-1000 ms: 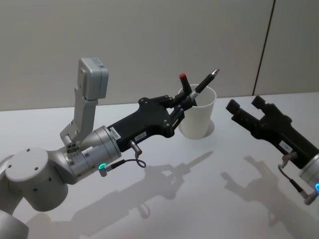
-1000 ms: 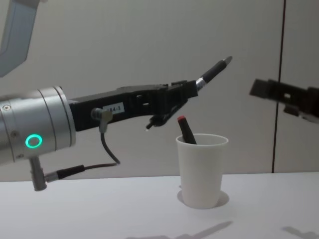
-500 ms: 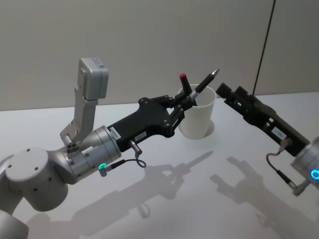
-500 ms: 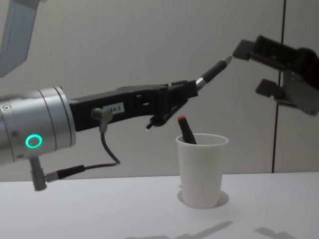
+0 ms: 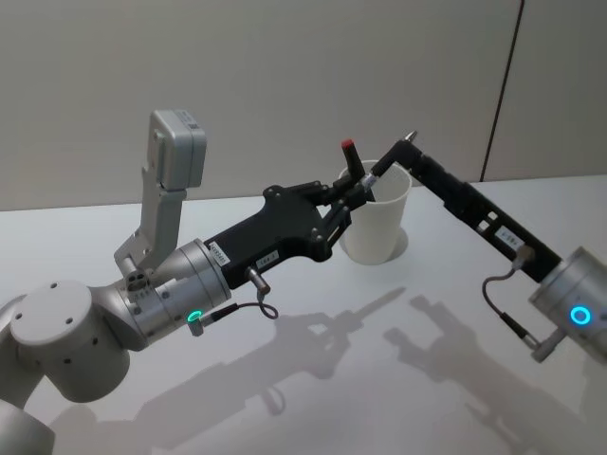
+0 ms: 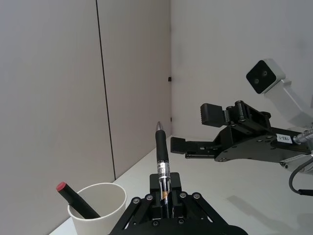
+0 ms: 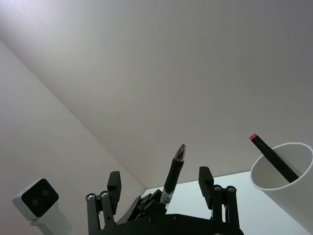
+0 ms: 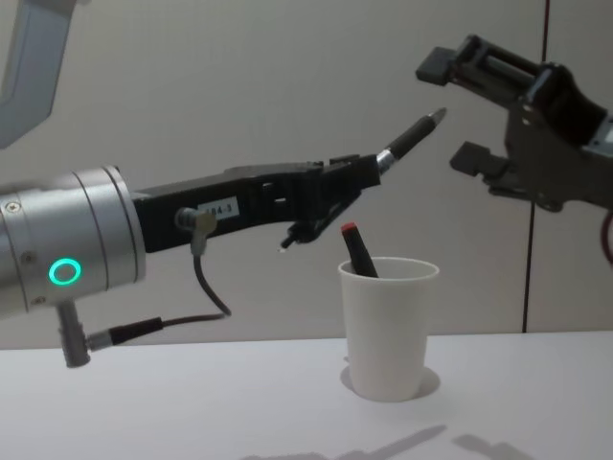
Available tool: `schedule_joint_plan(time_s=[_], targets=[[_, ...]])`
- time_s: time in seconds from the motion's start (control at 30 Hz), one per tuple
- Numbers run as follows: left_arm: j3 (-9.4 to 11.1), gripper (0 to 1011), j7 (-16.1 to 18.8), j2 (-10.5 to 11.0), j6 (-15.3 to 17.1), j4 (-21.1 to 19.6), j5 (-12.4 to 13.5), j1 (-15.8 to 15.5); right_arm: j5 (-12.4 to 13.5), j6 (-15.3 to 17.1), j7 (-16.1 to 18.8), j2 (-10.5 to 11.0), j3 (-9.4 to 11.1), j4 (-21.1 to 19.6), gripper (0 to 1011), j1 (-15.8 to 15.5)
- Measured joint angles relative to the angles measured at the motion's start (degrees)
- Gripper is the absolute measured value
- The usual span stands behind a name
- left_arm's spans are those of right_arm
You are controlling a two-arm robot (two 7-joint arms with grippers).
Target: Place the pen into the pen holder.
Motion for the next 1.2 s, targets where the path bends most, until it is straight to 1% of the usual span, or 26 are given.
schedule_joint_plan(time_s=[0.23,0.63,1.2], targets=[[0.0,121,0.0,0.0,0.0,0.0,0.0,0.0,0.9,0.5,-1.8,-1.3,-1.2,0.9,1001,0.7],[0.0,121,0.0,0.0,0.0,0.0,0.0,0.0,0.5,0.3,-2.8,-3.0,-3.0,2.9,1001,2.0],[0.0,121,0.0,0.0,0.0,0.0,0.0,0.0,0.0,-2.9,-3.2,-4.7,-4.4,5.1,1001,3.5]])
